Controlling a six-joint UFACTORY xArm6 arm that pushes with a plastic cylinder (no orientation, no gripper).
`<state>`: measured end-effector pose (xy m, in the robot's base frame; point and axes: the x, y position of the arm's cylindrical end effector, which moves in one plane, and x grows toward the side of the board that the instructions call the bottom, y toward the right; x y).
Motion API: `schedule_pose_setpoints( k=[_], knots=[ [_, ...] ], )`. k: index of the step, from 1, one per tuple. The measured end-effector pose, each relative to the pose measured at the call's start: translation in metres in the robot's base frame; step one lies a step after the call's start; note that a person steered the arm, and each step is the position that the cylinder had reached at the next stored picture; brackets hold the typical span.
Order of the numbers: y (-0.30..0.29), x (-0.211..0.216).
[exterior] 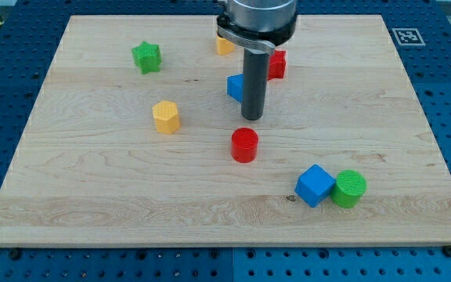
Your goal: Push the triangle to the top of the cube
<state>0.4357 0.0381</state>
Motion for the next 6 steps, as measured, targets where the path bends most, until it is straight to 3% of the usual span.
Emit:
schedule_pose_setpoints(
  k=[2, 3, 4, 6],
  knots=[
    [-0.088, -0.037],
    [-0.098, -0.087],
    [-0.071, -0.099],
    [0.039, 0.001]
  ],
)
